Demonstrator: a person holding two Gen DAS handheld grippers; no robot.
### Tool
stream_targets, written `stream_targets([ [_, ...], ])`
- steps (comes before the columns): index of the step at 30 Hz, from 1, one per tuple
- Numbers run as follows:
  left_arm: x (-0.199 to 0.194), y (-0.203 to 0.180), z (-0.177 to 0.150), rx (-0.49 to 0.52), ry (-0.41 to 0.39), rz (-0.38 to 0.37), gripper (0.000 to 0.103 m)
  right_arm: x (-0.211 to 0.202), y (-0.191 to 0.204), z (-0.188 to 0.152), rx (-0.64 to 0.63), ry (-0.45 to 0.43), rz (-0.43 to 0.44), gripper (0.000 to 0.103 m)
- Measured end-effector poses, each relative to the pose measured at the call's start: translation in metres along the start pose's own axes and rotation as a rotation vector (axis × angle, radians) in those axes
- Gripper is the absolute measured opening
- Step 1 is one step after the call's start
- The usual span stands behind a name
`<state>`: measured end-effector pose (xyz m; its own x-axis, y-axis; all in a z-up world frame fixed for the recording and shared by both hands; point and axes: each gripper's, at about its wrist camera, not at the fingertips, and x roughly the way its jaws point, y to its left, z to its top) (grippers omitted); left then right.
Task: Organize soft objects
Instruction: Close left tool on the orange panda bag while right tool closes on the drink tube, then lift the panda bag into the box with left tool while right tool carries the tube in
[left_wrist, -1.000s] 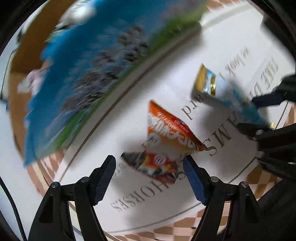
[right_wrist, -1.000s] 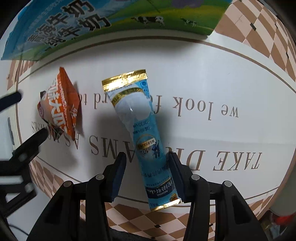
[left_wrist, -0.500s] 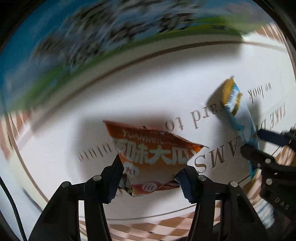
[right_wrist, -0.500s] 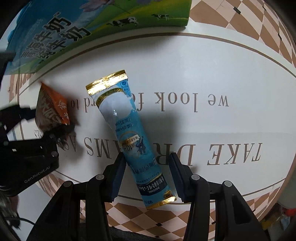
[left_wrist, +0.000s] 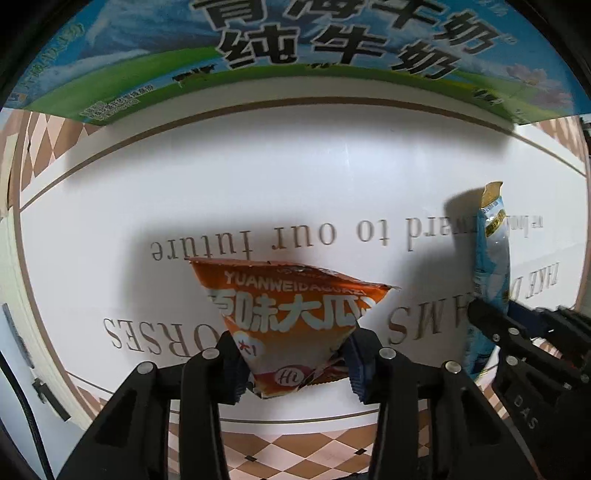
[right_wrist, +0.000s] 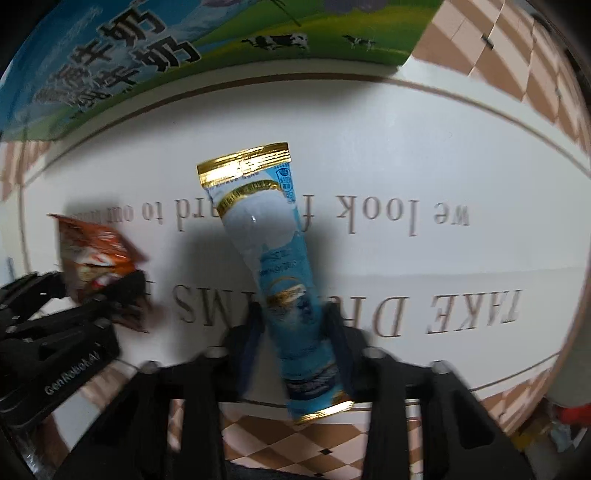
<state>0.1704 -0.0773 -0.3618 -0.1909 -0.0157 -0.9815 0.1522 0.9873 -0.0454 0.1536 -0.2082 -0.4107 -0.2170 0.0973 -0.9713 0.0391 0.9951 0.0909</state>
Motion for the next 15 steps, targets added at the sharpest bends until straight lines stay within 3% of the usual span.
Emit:
stream_targets([
  [2, -0.003, 0.005, -0.004, 0.009, -0.019, 0.001, 0.038, -0.003, 0.001, -0.003, 0.009, -0.002, 0.021, 0.016],
  [8, -0.055, 0.01, -0.022, 0.01, -0.107, -0.05, 0.038, -0.037, 0.008, -0.017, -0.013, -0.052, 0.086, 0.014],
  [15, -0.155, 0.025, -0.025, -0.034, -0.245, -0.166, 0.038, -0.138, 0.018, -0.03, -0.057, -0.193, 0.201, 0.014],
])
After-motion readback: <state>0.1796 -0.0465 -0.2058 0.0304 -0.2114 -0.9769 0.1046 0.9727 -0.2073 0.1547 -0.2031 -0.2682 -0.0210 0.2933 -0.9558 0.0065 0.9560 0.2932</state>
